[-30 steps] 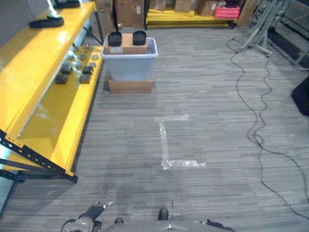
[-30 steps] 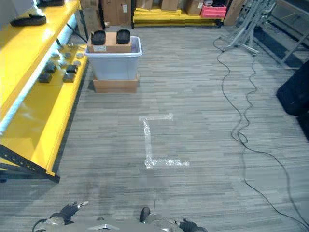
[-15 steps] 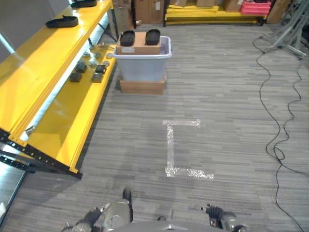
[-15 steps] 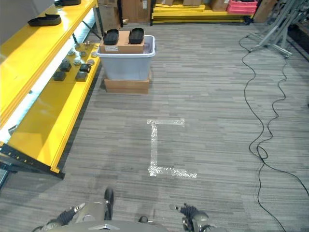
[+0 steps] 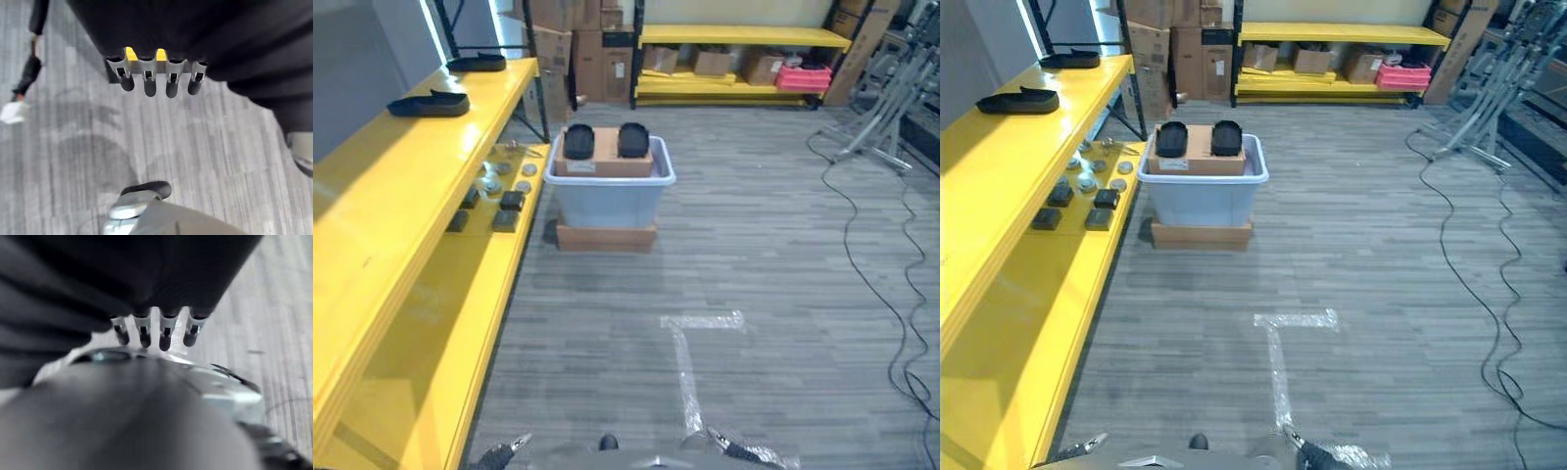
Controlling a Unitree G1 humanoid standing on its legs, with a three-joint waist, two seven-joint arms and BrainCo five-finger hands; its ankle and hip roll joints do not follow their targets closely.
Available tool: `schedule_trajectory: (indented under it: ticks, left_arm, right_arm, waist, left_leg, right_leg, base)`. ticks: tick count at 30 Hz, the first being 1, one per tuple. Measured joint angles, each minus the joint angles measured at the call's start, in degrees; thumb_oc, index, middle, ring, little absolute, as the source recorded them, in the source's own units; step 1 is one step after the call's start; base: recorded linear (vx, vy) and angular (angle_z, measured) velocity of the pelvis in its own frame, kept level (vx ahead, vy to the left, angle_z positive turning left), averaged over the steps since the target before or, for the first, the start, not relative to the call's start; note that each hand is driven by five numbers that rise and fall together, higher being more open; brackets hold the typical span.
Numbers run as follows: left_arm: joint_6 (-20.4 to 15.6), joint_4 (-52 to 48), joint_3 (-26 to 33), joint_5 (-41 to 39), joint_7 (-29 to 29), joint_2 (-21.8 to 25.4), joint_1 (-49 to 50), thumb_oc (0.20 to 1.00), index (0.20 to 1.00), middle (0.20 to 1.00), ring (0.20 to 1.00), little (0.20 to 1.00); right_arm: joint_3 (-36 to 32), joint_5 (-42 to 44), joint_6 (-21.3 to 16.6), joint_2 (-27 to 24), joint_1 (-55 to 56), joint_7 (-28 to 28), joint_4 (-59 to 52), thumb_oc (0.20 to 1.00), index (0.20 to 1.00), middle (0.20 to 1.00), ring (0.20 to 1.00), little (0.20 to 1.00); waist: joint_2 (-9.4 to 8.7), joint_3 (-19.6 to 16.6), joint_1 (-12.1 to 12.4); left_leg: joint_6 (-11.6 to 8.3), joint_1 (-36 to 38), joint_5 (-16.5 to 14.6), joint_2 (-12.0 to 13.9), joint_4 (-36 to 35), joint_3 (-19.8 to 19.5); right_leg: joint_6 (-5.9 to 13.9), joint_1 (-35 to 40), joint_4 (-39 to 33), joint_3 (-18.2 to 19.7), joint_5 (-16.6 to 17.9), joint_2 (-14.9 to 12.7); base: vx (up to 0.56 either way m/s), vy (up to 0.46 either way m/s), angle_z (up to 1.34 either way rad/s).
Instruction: Move parts from the plastic box to the shelf.
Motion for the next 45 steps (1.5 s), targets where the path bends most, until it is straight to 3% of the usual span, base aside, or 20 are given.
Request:
schedule_trajectory:
  ticks: [2, 5, 7, 9, 10, 11, 15, 18, 22, 23, 24, 26, 27, 28, 30, 33, 37, 40, 41, 45]
  left_arm:
    - [-0.2, -2.4, -0.7, 0.1, 0.3, 0.0, -2.9, 1.000, 1.000, 1.000, 1.000, 1.000]
    - [-1.3, -3.6, 0.1, 0.9, 0.4, 1.8, -5.2, 1.000, 1.000, 1.000, 1.000, 1.000]
    - [-1.1, -3.0, -0.5, 1.2, 0.3, 1.5, -4.6, 1.000, 1.000, 1.000, 1.000, 1.000]
    - [-1.0, -2.9, -1.0, 1.3, 0.2, 0.8, -2.3, 1.000, 1.000, 1.000, 1.000, 1.000]
    - [-0.8, -1.3, -0.9, 1.6, 0.1, -1.2, -0.9, 1.000, 1.000, 1.000, 1.000, 1.000]
    - [-0.6, -1.0, -0.8, 1.9, 0.1, -2.5, 0.4, 1.000, 1.000, 1.000, 1.000, 1.000]
    - [-0.7, 0.9, 0.8, 2.3, -0.2, -3.3, 2.3, 1.000, 1.000, 1.000, 1.000, 1.000]
    - [0.0, 1.9, 2.3, 2.2, -0.1, -2.6, 3.4, 1.000, 1.000, 1.000, 1.000, 1.000]
    - [0.0, 0.7, 1.7, 2.2, -0.2, -0.8, 3.8, 1.000, 1.000, 1.000, 1.000, 1.000]
    - [0.0, 0.4, 0.2, 2.2, -0.3, -1.0, 4.1, 1.000, 1.000, 1.000, 1.000, 1.000]
    - [0.0, 0.4, 0.2, 2.2, -0.3, -1.5, 4.2, 1.000, 1.000, 1.000, 1.000, 1.000]
    - [-0.1, 0.4, -0.6, 2.2, -0.5, -2.3, 5.3, 1.000, 1.000, 1.000, 1.000, 1.000]
    - [-0.1, 0.8, -0.7, 2.2, -0.6, -2.1, 5.8, 1.000, 1.000, 1.000, 1.000, 1.000]
    - [0.0, 0.5, -0.4, 2.2, -0.3, 0.1, 5.8, 1.000, 1.000, 1.000, 1.000, 1.000]
    - [-0.3, 0.1, 0.6, 1.7, 0.3, 1.3, 4.2, 1.000, 1.000, 1.000, 1.000, 1.000]
    - [-0.8, 0.6, 0.1, 1.6, 0.1, -1.5, 0.7, 1.000, 1.000, 1.000, 1.000, 1.000]
    - [-1.1, -0.3, 0.6, 1.1, 1.2, -1.4, 0.1, 1.000, 1.000, 1.000, 1.000, 1.000]
    - [-0.9, -0.6, 1.4, 1.0, 1.3, 0.1, 0.2, 1.000, 1.000, 1.000, 1.000, 1.000]
    - [-0.8, -0.5, 1.4, 1.1, 1.4, 1.2, 0.1, 1.000, 1.000, 1.000, 1.000, 1.000]
    - [-1.3, 0.6, 1.8, 1.1, 2.1, 0.8, 0.6, 1.000, 1.000, 1.000, 1.000, 1.000]
  right_arm:
    - [1.2, -0.6, 0.1, -0.7, -0.9, -0.1, -1.6, 1.000, 1.000, 1.000, 1.000, 1.000]
    - [0.6, -0.6, 0.6, 0.8, 0.6, -0.1, -0.8, 1.000, 1.000, 1.000, 1.000, 1.000]
    - [0.1, -0.6, 0.6, 0.6, 0.0, -0.1, -0.1, 1.000, 1.000, 1.000, 1.000, 1.000]
    - [-0.6, -0.6, 0.3, 0.1, -0.3, -0.1, 1.0, 1.000, 1.000, 1.000, 1.000, 1.000]
    - [-0.7, -0.6, 0.4, -1.2, 0.4, -0.1, 1.3, 1.000, 1.000, 1.000, 1.000, 1.000]
    - [-0.5, -0.6, 0.4, -1.7, 0.7, -0.1, 1.4, 1.000, 1.000, 1.000, 1.000, 1.000]
    - [-0.1, -0.6, 0.4, -0.4, -2.9, -0.1, 1.3, 1.000, 1.000, 1.000, 1.000, 1.000]
    - [2.0, -1.9, 0.1, 0.0, -5.9, -0.1, 1.5, 1.000, 1.000, 1.000, 1.000, 1.000]
    - [2.6, -2.8, 0.5, 0.4, -6.4, -0.2, 2.9, 1.000, 1.000, 1.000, 1.000, 1.000]
    - [3.0, -2.8, 0.5, -0.7, -6.7, -0.2, 2.8, 1.000, 1.000, 1.000, 1.000, 1.000]
    - [3.6, -2.8, 0.2, -1.8, -6.0, -0.2, 2.9, 1.000, 1.000, 1.000, 1.000, 1.000]
    - [3.7, -2.8, 0.1, -3.9, -5.6, -0.3, 2.9, 1.000, 1.000, 1.000, 1.000, 1.000]
    - [3.7, -2.9, 0.3, -4.1, -4.8, -0.3, 2.8, 1.000, 1.000, 1.000, 1.000, 1.000]
    - [4.2, -2.9, 0.2, -1.9, -3.5, -0.1, 3.1, 1.000, 1.000, 1.000, 1.000, 1.000]
    - [4.5, -2.9, -0.1, 0.2, -4.8, -0.1, 3.1, 1.000, 1.000, 1.000, 1.000, 1.000]
    - [4.2, -2.9, -0.2, 1.7, -7.4, -0.1, 1.5, 1.000, 1.000, 1.000, 1.000, 1.000]
    - [3.9, -3.3, 0.1, 3.2, -7.2, 0.0, 1.1, 1.000, 1.000, 1.000, 1.000, 1.000]
    - [2.7, -4.7, 0.2, 3.2, -7.8, 0.0, 1.5, 1.000, 1.000, 1.000, 1.000, 1.000]
    - [1.7, -5.1, 0.3, 2.8, -8.2, 0.0, 3.0, 1.000, 1.000, 1.000, 1.000, 1.000]
    - [1.2, -4.9, 0.4, 2.1, -5.4, -0.1, 3.5, 1.000, 1.000, 1.000, 1.000, 1.000]
  waist:
    - [-0.33, 1.1, -1.8]
    - [-3.77, 0.8, -4.8]
    - [-2.35, 1.1, -4.5]
    - [-1.67, 0.6, -3.8]
    - [0.93, -0.1, -4.0]
    - [2.44, -0.7, -3.1]
    - [0.75, -0.3, 0.2]
    - [-2.30, 1.3, 1.8]
    - [-5.30, 2.3, 4.3]
    - [-4.32, 1.9, 5.7]
    - [-2.87, 2.2, 5.9]
    - [0.93, 1.2, 6.8]
    - [1.96, 0.9, 7.0]
    - [-1.55, 0.3, 7.0]
    - [-2.33, 0.5, 7.1]
    - [-1.93, 1.5, 5.1]
    - [-1.64, 1.3, 7.6]
    - [-1.61, 1.3, 7.8]
    - [-1.43, 1.3, 7.0]
    - [-0.87, 0.7, 5.1]
  left_leg:
    - [-10.16, 3.0, -5.1, 1.4, -0.4, -0.4]
    - [-3.86, 5.6, -7.6, 1.0, 1.3, 3.2]
    - [-4.67, 10.6, -8.6, 0.3, -1.4, 2.5]
    - [-6.19, 14.2, -9.5, -0.7, -1.2, 1.7]
    - [-7.48, 16.9, -10.4, -0.3, 0.0, 0.6]
    - [-8.55, 15.6, -10.2, 0.2, 4.6, 0.3]
    - [-17.91, -3.6, -3.7, 1.4, 47.3, -1.7]
    - [-16.27, -17.6, 0.5, 4.9, 62.1, -1.1]
    - [-13.44, -24.5, 0.5, 9.2, 44.1, 0.6]
    - [-14.26, -20.1, 2.3, 9.7, 11.7, -4.2]
    - [-14.84, -19.6, 2.5, 9.9, 5.6, -5.5]
    - [-15.06, -17.8, -1.0, 9.4, 4.8, -6.4]
    - [-13.33, -16.5, 3.0, 8.6, 5.2, -7.5]
    - [-10.72, -13.7, 5.2, 5.5, 4.2, -6.7]
    - [-5.59, -10.1, 9.5, 5.2, -0.3, -6.0]
    - [-5.10, -6.7, 8.4, 4.6, -2.1, -5.5]
    - [-3.98, -4.0, 5.5, 4.5, -2.8, -3.6]
    - [-5.08, -3.4, 4.4, 4.7, -2.9, -4.4]
    - [-5.85, -3.0, 3.1, 4.6, -2.3, -4.9]
    - [-8.25, -1.9, 0.2, 5.2, 0.2, -8.8]
  right_leg:
    - [-2.65, -0.4, -29.1, -5.2, 2.3, 10.1]
    - [-3.50, -3.4, -36.7, -4.7, 8.2, 13.0]
    - [-4.27, -3.3, -37.2, -8.1, 9.5, 15.1]
    - [-8.47, -0.3, -38.0, -10.9, 11.0, 16.4]
    - [-16.81, 3.7, -39.4, -11.2, 12.8, 18.6]
    - [-16.78, 5.5, -41.3, -8.7, 12.0, 19.1]
    - [-14.44, 12.8, -48.2, -1.1, 11.5, 19.4]
    - [-12.84, 19.1, -50.4, 1.6, 9.0, 17.7]
    - [-9.69, 25.3, -52.6, 3.4, 6.3, 15.1]
    - [-7.04, 26.8, -53.9, 5.2, 5.8, 14.6]
    - [-4.84, 27.4, -53.6, 5.4, 5.1, 14.6]
    - [-1.71, 30.3, -54.1, 6.7, 3.3, 15.5]
    - [-0.12, 32.7, -54.7, 7.3, 2.3, 15.5]
    - [1.53, 32.2, -47.7, 6.5, -1.3, 12.0]
    - [1.45, 24.5, -32.5, 4.3, -4.4, 11.5]
    - [3.61, 12.1, -12.7, 3.3, -5.5, 4.4]
    - [3.17, 12.4, -32.5, -4.3, 1.2, -3.4]
    - [6.19, 12.5, -42.4, 0.6, 7.4, -4.6]
    - [8.08, 12.5, -48.6, 8.1, 11.9, -4.8]
    - [8.85, 13.7, -50.2, 11.6, 15.8, -5.8]
  base:
    - [0.42, -0.115, 0.33]
    - [0.41, -0.086, 1.03]
    - [0.37, -0.121, 0.37]
    - [0.43, -0.180, 0.09]
    - [0.40, -0.171, 0.07]
    - [0.41, -0.195, -0.13]
    - [0.26, -0.186, -0.27]
    - [0.33, -0.153, -0.45]
    - [0.37, 0.019, -0.44]
    - [0.23, 0.039, -0.82]
    - [0.26, 0.023, -0.76]
    - [0.28, 0.049, -0.45]
    - [0.18, 0.106, -0.42]
    - [0.11, 0.129, -0.43]
    - [0.07, 0.079, -0.58]
    - [0.12, -0.108, 0.01]
    - [0.19, -0.265, -0.12]
    - [0.30, -0.391, 0.03]
    - [0.28, -0.382, 0.17]
    - [0.25, -0.434, 0.43]
